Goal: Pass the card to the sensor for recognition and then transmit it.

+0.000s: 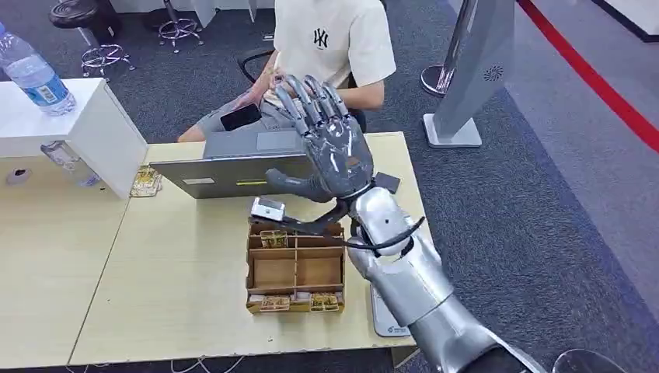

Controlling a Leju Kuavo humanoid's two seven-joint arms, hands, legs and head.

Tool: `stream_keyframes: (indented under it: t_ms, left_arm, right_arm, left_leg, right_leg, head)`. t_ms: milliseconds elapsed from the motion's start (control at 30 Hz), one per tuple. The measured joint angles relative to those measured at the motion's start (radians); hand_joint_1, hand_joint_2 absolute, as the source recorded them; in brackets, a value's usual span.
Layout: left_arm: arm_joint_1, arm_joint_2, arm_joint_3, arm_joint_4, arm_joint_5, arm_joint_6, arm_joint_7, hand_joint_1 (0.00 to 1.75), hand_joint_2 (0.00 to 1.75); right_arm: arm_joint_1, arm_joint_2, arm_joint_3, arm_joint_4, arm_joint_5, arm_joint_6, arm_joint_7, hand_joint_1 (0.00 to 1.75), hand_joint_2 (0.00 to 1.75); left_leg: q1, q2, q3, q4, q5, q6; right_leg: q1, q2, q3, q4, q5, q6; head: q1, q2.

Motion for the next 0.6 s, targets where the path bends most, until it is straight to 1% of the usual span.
stream_keyframes:
  t_ms: [33,67,100,133,167,233,333,400,500,567,600]
  left_arm:
    - [0.000,-0.001,0.002,0.000,0.005,0.005,-0.002,0.00,0.00]
    - [-0.001,-0.004,0.005,0.000,0.008,0.009,-0.004,0.00,0.00]
    - [0.000,-0.006,0.009,0.000,0.015,0.013,-0.008,0.00,0.00]
    - [0.001,-0.009,0.014,0.000,0.022,0.017,-0.013,0.00,0.00]
    - [0.003,-0.012,0.022,0.000,0.025,0.021,-0.015,0.00,0.00]
    - [0.003,-0.017,0.035,0.000,0.034,0.026,-0.021,0.00,0.00]
    - [0.004,-0.019,0.056,0.000,0.038,0.029,-0.027,0.00,0.00]
    - [0.003,-0.021,0.068,0.000,0.039,0.031,-0.032,0.00,0.00]
    - [0.002,-0.022,0.083,0.000,0.038,0.031,-0.035,0.00,0.00]
    - [0.002,-0.021,0.095,0.000,0.036,0.030,-0.036,0.00,0.00]
    - [0.002,-0.021,0.101,0.000,0.035,0.030,-0.036,0.00,0.00]
  right_arm:
    - [0.028,0.011,-0.013,-0.017,-0.164,0.030,-0.050,0.00,0.00]
    - [0.056,0.016,-0.013,-0.044,-0.328,0.078,-0.073,0.00,0.00]
    - [0.092,0.019,-0.013,-0.080,-0.500,0.154,-0.084,0.00,0.00]
    - [0.128,0.021,-0.014,-0.124,-0.701,0.269,-0.097,0.00,0.00]
    - [0.159,0.023,-0.014,-0.158,-0.846,0.364,-0.109,0.00,0.00]
    - [0.213,0.025,-0.011,-0.209,-1.064,0.534,-0.131,0.00,0.00]
    - [0.287,0.023,-0.003,-0.259,-1.257,0.708,-0.144,0.00,0.00]
    - [0.331,0.015,0.010,-0.272,-1.343,0.821,-0.146,0.00,0.00]
    - [0.378,-0.007,0.044,-0.267,-1.375,0.948,-0.136,0.00,0.00]
    - [0.409,-0.035,0.077,-0.241,-1.366,1.037,-0.134,0.00,0.00]
    - [0.428,-0.047,0.095,-0.225,-1.351,1.064,-0.136,0.00,0.00]
  left_leg:
    - [0.000,0.000,0.000,0.000,0.000,0.000]
    - [0.000,0.000,0.000,0.000,0.000,0.000]
    - [0.000,0.000,0.000,0.000,0.000,0.000]
    - [0.000,0.000,-0.001,0.000,-0.001,0.000]
    - [0.000,0.000,-0.001,0.000,-0.001,0.000]
    - [0.000,0.000,-0.001,0.000,-0.001,0.000]
    - [0.000,0.000,-0.001,0.000,-0.001,0.000]
    - [0.000,0.000,-0.001,0.000,-0.001,0.000]
    - [0.000,0.000,-0.001,0.000,-0.001,0.000]
    - [0.000,0.000,-0.001,0.000,-0.001,0.000]
    - [0.000,0.000,-0.001,0.000,-0.001,0.000]
  right_leg:
    - [0.000,0.000,0.000,0.000,0.000,0.000]
    - [0.000,0.000,0.000,0.000,0.000,0.000]
    - [0.000,0.000,0.000,0.000,0.000,0.000]
    - [0.000,0.000,-0.001,0.000,0.000,0.000]
    - [0.000,0.000,-0.001,0.000,0.000,0.000]
    - [0.000,0.000,-0.001,0.000,0.000,0.000]
    - [0.000,0.000,-0.001,0.000,-0.001,0.000]
    - [0.000,0.000,-0.001,0.000,-0.001,0.000]
    - [0.000,0.000,-0.001,0.000,-0.001,0.000]
    - [0.000,0.000,-0.001,-0.001,-0.001,0.000]
    - [0.000,0.000,-0.001,-0.001,-0.001,0.000]
  head:
    - [0.000,0.000]
    - [0.000,0.000]
    - [0.000,0.000]
    - [0.000,0.000]
    - [0.000,0.000]
    - [0.000,0.000]
    - [0.000,0.000]
    - [0.000,0.000]
    - [0.000,0.000]
    - [0.000,0.000]
    - [0.000,0.000]
